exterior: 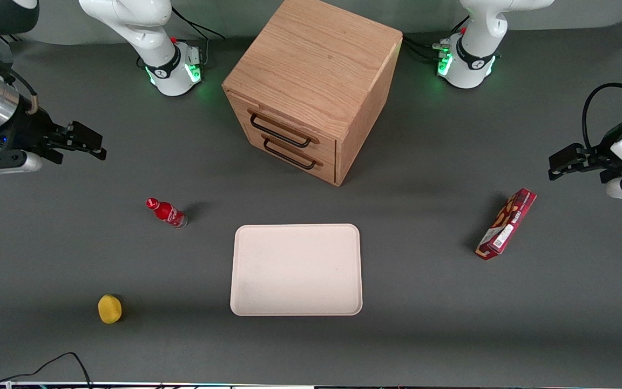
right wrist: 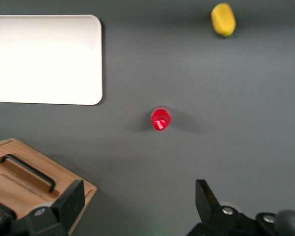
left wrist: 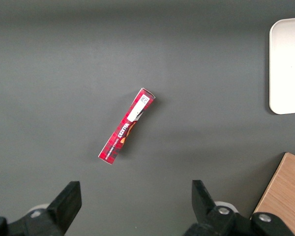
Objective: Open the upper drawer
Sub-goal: 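Move the right gripper toward the upper drawer's black handle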
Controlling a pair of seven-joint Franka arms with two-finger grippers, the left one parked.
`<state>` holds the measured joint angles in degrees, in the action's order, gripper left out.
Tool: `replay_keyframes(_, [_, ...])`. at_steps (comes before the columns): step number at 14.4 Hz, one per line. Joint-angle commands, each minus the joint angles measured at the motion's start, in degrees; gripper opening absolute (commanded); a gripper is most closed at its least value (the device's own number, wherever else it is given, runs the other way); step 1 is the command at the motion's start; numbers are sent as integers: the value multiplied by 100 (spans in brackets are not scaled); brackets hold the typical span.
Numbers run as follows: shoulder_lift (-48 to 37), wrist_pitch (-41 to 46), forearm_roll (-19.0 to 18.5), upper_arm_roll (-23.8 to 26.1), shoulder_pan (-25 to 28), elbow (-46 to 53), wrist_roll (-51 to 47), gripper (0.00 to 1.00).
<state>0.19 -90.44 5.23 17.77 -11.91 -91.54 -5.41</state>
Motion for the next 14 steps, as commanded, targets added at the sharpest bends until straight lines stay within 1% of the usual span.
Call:
replay_keyframes(1, [130,-132,206,16,57,13,-39,100])
replay_keyframes(2, [121,-219,215,129,83,-22,-48,100])
replay_keyframes(5, [139,-430,224,743,119,-40,-65,100])
replay_keyframes(9, [507,-536,267,1552,110,22,-13,100])
replay_keyframes(11, [596,-729,469,1834,119,5,5,100])
replay_keyframes(14, [964,-800,715,2107,119,22,92,100])
